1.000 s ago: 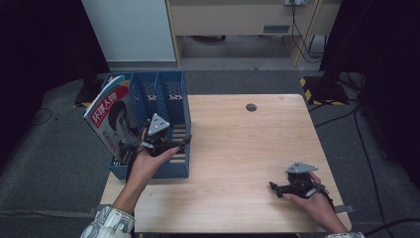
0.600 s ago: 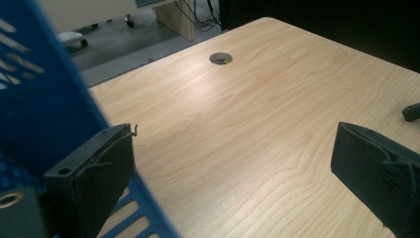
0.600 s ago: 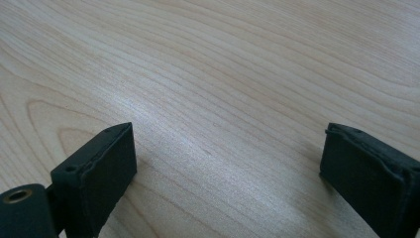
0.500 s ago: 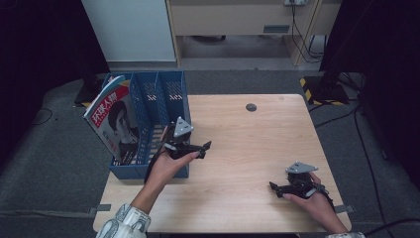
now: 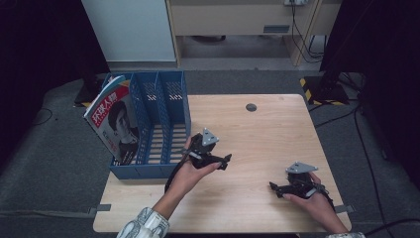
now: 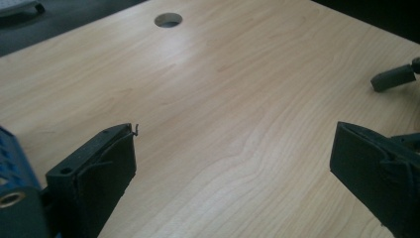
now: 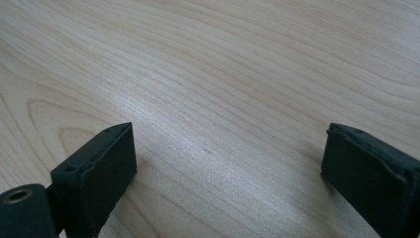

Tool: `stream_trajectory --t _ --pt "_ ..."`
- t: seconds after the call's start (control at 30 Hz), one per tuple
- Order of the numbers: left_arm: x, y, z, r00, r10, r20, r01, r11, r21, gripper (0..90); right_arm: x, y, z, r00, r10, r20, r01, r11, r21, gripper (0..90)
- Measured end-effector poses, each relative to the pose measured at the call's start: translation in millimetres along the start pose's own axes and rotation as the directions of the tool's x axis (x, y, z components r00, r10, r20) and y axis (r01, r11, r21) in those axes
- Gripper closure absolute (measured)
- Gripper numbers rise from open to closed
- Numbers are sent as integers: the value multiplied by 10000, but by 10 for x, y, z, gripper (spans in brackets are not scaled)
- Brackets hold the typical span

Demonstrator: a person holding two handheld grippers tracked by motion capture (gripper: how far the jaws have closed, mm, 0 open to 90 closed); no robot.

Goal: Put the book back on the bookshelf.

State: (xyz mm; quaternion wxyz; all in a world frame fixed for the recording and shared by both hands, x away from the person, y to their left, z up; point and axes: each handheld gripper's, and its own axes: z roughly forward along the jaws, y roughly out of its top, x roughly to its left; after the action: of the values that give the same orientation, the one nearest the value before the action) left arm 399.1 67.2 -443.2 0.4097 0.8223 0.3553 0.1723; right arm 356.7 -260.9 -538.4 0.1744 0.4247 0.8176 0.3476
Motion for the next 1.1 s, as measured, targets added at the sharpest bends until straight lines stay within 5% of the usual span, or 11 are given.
stream_trajectory --t 0.33,0.6,1.1 --pt "-300 -209 337 9984 259 496 -293 9972 695 46 0 -1 0 10000 4 -7 -4 10000 2 70" --pt "-423 -317 554 9984 309 468 -365 9915 1247 45 5 -3 -2 10000 55 -23 -55 10000 10 70" --pt "-268 -386 867 9993 -335 -169 358 9852 1678 38 4 -5 -4 10000 30 -28 -30 10000 7 69"
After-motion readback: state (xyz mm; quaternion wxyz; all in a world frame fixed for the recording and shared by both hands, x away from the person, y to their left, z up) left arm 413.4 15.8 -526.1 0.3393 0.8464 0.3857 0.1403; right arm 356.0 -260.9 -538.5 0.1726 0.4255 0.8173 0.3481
